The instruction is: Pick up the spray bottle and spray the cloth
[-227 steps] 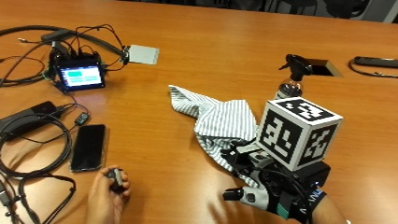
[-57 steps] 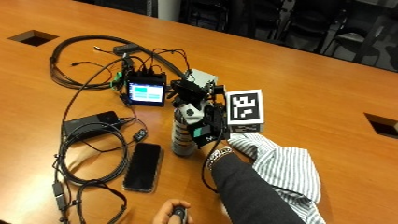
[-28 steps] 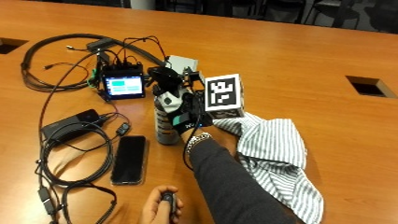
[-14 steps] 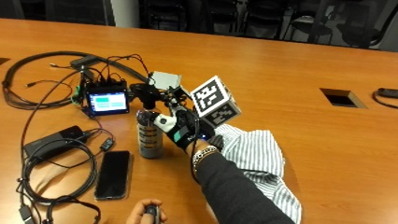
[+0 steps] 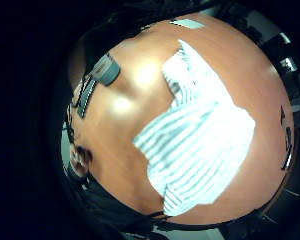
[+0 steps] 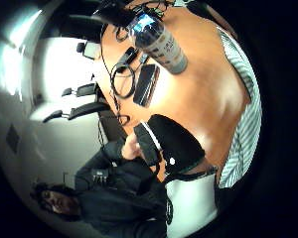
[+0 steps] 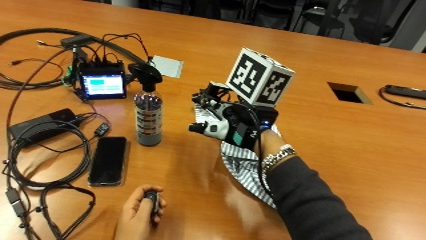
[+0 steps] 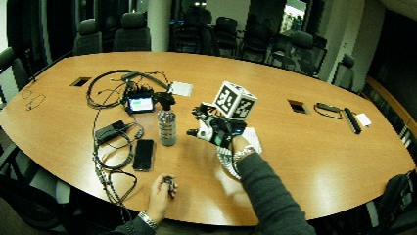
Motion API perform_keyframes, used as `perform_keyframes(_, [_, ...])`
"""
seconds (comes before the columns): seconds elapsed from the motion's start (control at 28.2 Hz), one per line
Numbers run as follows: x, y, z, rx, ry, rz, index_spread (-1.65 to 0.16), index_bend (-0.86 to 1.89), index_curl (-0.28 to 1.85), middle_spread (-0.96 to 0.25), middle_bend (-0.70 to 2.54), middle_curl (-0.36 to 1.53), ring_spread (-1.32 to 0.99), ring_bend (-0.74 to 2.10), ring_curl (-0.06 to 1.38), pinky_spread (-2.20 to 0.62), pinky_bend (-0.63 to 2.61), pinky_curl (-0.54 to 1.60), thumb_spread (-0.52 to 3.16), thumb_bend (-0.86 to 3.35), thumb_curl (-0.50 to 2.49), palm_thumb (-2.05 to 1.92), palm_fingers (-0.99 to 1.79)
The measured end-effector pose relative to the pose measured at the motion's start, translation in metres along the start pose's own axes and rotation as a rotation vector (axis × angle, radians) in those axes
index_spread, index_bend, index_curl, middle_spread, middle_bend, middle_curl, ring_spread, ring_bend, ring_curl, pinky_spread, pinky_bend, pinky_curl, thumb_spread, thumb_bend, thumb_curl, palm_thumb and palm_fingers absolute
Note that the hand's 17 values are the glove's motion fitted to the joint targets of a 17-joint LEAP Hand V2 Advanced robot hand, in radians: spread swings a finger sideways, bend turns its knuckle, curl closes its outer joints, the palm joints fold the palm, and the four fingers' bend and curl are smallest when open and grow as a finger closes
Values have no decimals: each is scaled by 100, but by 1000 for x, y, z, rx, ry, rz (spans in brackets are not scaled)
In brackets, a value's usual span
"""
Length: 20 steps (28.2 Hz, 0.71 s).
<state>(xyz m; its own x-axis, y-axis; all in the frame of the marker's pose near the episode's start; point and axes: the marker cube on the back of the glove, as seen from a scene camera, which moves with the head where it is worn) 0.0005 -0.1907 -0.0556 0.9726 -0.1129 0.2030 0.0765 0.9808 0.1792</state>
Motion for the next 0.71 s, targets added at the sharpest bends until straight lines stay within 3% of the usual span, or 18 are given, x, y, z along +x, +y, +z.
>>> perform_keyframes(0.32, [-7, 89, 12, 4, 160, -16, -38, 17, 36, -13, 18, 34, -9, 31, 33, 25, 28, 32, 113, -4, 39, 44, 37])
perform_keyframes(0.71, [-20, 142, 24, 8, 259, 19, -40, 17, 35, -16, 17, 32, -9, 28, 32, 26, 26, 32, 115, -3, 34, 41, 37])
